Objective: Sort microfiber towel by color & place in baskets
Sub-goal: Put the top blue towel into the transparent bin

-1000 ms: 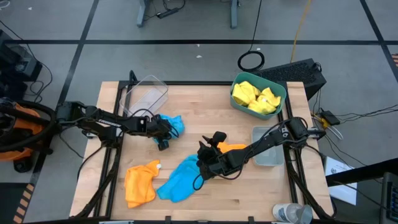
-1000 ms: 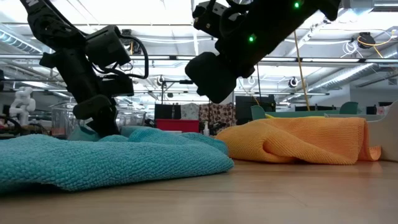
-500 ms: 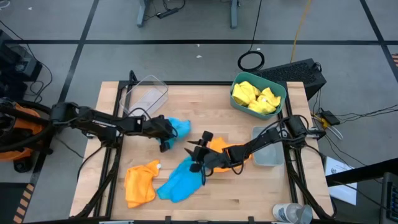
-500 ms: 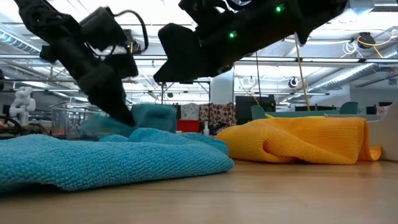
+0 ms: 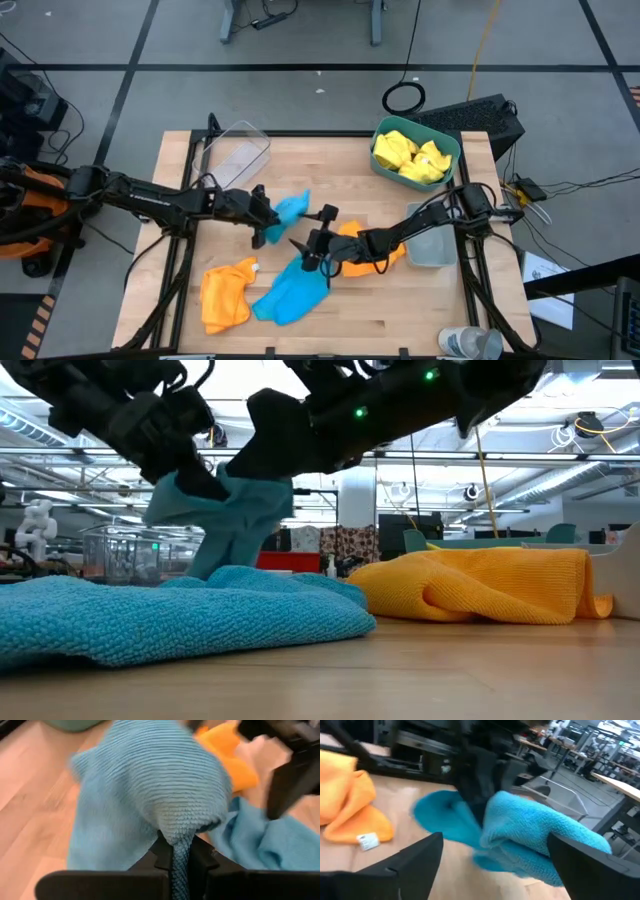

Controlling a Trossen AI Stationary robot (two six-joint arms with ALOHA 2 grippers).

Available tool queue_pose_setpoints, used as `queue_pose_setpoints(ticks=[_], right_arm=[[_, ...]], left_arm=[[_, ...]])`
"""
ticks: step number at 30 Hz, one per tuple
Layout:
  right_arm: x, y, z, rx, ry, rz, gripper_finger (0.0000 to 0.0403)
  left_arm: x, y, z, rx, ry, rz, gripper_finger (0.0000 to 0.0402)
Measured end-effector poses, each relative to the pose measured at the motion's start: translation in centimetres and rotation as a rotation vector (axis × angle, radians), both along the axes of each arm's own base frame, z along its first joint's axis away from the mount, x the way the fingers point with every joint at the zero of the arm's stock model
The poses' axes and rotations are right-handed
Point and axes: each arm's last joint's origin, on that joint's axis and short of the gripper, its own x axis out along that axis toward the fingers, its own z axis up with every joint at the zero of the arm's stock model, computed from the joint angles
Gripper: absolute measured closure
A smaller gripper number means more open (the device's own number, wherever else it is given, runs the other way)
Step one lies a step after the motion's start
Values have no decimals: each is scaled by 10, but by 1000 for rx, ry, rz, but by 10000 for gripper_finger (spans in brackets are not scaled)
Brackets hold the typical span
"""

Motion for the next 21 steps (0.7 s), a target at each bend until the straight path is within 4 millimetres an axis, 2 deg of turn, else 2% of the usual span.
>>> queue_pose_setpoints(ticks=[5, 9, 14, 17, 21], right_arm=[[6, -11, -9, 22, -20, -14, 51], [19, -16, -16, 61, -51, 26, 51], [34, -15, -13, 70, -99, 32, 53], [38, -14, -9, 73, -115, 34, 74], [37, -13, -9, 66, -104, 38, 130]], left_arm=[[1, -5, 7, 32, -64, -55, 374], [5, -9, 16, 58, -112, -116, 373], [7, -13, 20, 96, -123, -167, 373], [6, -15, 20, 101, -123, -188, 373], [6, -18, 20, 100, -117, -205, 373]])
